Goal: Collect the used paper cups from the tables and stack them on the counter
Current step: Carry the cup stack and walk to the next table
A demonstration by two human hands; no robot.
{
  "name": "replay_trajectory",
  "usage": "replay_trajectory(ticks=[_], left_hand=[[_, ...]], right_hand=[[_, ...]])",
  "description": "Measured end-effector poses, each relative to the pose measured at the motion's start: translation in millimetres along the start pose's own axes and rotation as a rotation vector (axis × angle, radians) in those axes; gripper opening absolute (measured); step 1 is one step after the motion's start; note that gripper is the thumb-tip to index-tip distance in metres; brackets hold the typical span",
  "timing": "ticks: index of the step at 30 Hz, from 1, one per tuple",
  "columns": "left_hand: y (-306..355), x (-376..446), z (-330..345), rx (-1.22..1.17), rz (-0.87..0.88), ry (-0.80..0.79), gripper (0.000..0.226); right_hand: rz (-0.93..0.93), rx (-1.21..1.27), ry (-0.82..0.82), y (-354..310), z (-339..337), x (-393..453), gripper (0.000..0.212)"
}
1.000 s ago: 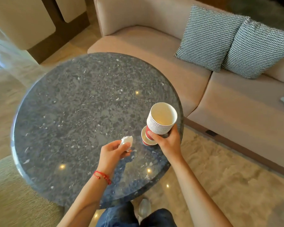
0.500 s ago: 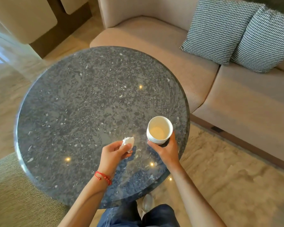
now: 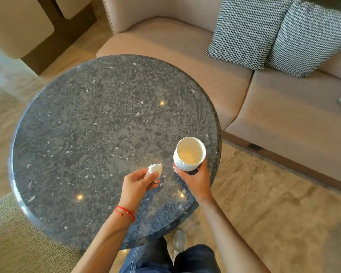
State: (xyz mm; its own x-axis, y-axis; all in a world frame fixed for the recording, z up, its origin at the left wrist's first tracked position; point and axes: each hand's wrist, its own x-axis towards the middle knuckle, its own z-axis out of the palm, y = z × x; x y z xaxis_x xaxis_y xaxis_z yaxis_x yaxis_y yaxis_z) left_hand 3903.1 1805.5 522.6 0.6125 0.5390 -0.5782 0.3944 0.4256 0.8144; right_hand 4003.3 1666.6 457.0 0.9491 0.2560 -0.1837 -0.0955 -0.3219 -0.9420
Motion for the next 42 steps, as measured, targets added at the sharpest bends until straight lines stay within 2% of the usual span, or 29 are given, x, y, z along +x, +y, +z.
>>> replay_trajectory(ticks=[4,10,19,26,29,32,42], left_hand=[[0.1,4.5,8.2,0.067,-0.008,-0.037,0.011],[4.7,3.8,38.4,0.15,-0.014,-0.186,0.006],[-0.9,-22.7,112.8,0.332,0.01,-0.457,0.015],[-35.7,-72.4,188.4,0.485,0.012,-0.728,0.016],[-50.4,-106.3,222.3,0.598,0.075,-0.856,0.016],[-66.4,-149.4,256.7,0.606,0.078,-0.938,0.013],[-156.3,-287.1,340.2,0.757,0.004,-1.239,0.012]], right_hand=[[0.02,0.065,0.018,-7.3,-19.2,-13.4,0.072],[0.063,0.208,0.092,-10.1,-55.6,-39.5,0.07],[0.096,0.282,0.418,1.4,-123.3,-93.9,0.071],[0.119,0.34,0.717,18.5,-192.6,-161.4,0.074],[0.122,0.358,0.846,25.6,-225.5,-200.2,0.072],[0.133,0.349,0.93,28.2,-259.0,-243.8,0.07],[0.242,0.373,1.306,80.8,-331.5,-378.2,0.068]])
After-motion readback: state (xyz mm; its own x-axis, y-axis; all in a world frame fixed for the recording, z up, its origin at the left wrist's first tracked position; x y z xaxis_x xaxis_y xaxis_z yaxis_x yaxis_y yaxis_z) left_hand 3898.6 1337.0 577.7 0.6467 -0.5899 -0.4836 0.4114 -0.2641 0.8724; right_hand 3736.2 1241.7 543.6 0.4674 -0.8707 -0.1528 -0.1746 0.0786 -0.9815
